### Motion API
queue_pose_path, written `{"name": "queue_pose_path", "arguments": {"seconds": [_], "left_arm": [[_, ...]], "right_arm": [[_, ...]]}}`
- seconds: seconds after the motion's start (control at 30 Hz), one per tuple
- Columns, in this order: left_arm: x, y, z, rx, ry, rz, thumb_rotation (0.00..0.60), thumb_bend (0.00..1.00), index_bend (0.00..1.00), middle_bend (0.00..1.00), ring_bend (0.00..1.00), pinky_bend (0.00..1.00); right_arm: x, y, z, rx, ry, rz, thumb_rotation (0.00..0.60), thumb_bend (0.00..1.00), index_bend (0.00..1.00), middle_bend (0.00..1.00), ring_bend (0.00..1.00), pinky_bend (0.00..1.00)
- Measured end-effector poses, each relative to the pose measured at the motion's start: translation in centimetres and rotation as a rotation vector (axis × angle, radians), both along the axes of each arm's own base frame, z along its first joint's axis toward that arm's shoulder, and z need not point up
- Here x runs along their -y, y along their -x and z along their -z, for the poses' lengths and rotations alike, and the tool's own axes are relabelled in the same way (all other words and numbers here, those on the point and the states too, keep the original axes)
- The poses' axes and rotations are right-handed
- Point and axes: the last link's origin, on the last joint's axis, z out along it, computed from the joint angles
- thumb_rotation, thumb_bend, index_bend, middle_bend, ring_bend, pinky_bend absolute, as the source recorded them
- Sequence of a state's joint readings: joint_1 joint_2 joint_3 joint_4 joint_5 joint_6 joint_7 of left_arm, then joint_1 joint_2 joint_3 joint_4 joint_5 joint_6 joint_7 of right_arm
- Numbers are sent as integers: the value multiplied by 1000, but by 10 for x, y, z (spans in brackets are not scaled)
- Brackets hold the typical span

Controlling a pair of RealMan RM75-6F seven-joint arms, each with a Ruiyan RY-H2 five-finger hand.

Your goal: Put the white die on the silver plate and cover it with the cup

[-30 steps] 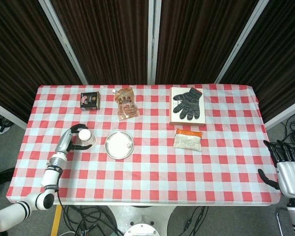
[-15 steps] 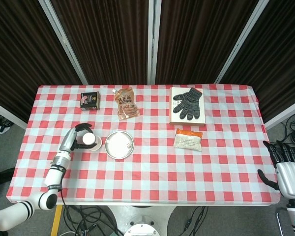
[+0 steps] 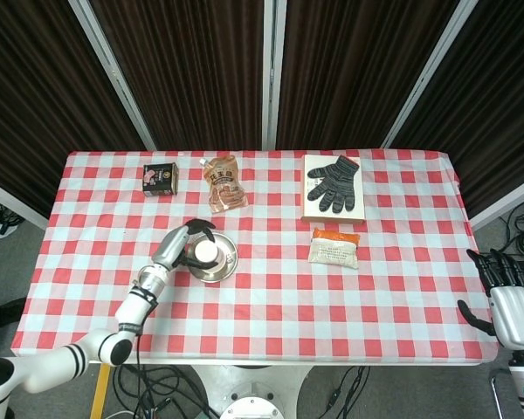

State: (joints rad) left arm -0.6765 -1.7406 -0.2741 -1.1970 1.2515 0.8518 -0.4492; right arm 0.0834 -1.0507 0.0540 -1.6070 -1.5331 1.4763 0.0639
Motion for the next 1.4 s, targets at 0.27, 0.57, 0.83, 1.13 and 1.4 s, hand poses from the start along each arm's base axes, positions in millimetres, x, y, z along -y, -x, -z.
{"name": "queue_pose_path", "arguments": {"seconds": [0.27,0.57,0.83,1.13,1.4], "left_arm": [[-4,-15,15,-29,8,10,600,112,506,250,146,183],[-7,-20,20,-35,19,-2,600,110,505,250,146,182],[-15,-9,22,-86,0,-33,600,111,505,250,146,160],[-24,16,2,-62,-40,-121,600,112,505,250,146,160],[-11,10,7,-12,9,-102,600,110,505,250,146,160]], "right_arm": [[2,1,1,0,-5,7,600,221,79,157,0,69],[2,2,1,3,-5,13,600,221,79,157,0,69],[0,3,0,2,-2,14,600,221,79,157,0,69],[0,2,1,3,-4,11,600,221,79,157,0,69],[-2,1,2,3,-7,5,600,222,79,157,0,69]]}}
